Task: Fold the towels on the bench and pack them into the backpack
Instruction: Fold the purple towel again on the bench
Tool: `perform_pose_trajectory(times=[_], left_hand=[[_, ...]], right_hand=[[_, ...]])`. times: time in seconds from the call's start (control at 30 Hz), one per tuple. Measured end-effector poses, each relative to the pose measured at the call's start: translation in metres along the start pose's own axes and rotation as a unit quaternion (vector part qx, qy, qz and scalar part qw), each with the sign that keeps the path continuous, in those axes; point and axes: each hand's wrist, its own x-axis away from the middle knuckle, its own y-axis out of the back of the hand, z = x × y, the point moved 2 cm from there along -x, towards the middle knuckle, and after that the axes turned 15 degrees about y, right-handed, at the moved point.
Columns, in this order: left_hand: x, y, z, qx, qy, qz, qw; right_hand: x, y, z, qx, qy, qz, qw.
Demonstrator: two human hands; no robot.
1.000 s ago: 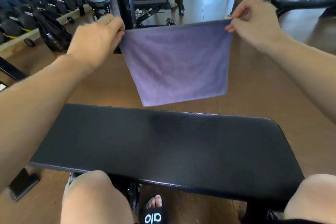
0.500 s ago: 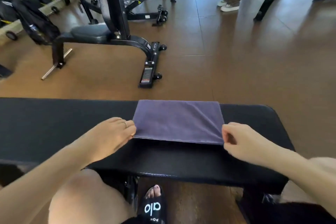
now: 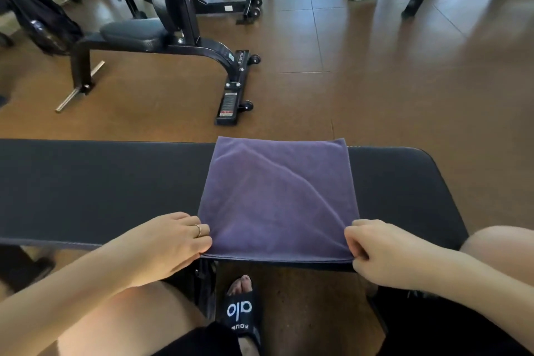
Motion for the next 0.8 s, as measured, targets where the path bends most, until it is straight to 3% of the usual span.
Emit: perform_pose_trajectory(times=[0.2, 0.3, 0.4, 0.5, 0.7, 0.8], left_hand=[[-0.01, 0.021, -0.005, 0.026, 0.055, 0.034, 0.998], [-0.049, 0.029, -0.018, 0.063, 0.139, -0.011, 0.988], [-0.1, 0.019, -0.038, 0.107, 0.252, -0.009, 0.962], [-0.13, -0.005, -0.051, 0.132, 0.327, 0.02, 0.936], [-0.125, -0.031, -0.044, 0.144, 0.345, 0.053, 0.926], [-0.13, -0.031, -0.046, 0.147, 0.352, 0.046, 0.923]], right_hand=[[0.003, 0.028, 0.005, -0.043, 0.04, 0.094, 0.994], [-0.026, 0.044, 0.014, -0.09, 0.073, -0.067, 0.991], [-0.075, 0.029, 0.019, 0.053, 0.09, -0.198, 0.975], [-0.106, 0.004, 0.001, 0.167, 0.032, -0.171, 0.97], [-0.101, 0.004, -0.048, 0.162, -0.091, -0.176, 0.967], [-0.117, 0.01, -0.027, 0.175, -0.006, -0.216, 0.961]])
